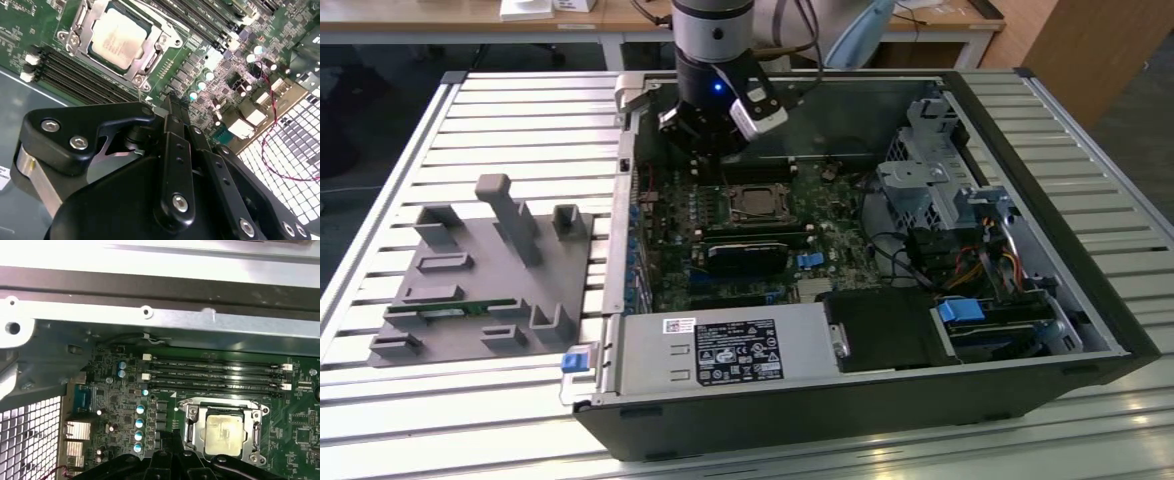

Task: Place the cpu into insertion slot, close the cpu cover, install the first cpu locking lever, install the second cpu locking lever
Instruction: 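Install the first cpu locking lever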

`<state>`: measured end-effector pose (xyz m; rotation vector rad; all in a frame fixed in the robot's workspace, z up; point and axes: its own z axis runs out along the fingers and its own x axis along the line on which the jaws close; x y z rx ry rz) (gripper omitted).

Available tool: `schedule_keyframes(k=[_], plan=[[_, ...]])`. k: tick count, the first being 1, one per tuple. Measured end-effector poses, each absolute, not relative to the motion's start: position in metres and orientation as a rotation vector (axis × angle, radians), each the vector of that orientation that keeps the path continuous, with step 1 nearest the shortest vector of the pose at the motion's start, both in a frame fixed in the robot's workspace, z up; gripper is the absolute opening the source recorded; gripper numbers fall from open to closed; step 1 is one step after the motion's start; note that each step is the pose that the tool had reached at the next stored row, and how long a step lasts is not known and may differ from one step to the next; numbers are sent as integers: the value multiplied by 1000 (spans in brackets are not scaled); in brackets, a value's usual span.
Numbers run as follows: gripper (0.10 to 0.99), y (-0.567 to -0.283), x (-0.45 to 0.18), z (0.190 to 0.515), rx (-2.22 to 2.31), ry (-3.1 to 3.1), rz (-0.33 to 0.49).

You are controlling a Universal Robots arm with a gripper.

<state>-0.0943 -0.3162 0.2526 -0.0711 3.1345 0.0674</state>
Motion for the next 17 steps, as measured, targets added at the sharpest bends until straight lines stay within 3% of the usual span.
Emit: schedule_keyframes(k=[17], plan=[[122,-293,-101,253,-71,3134,67]])
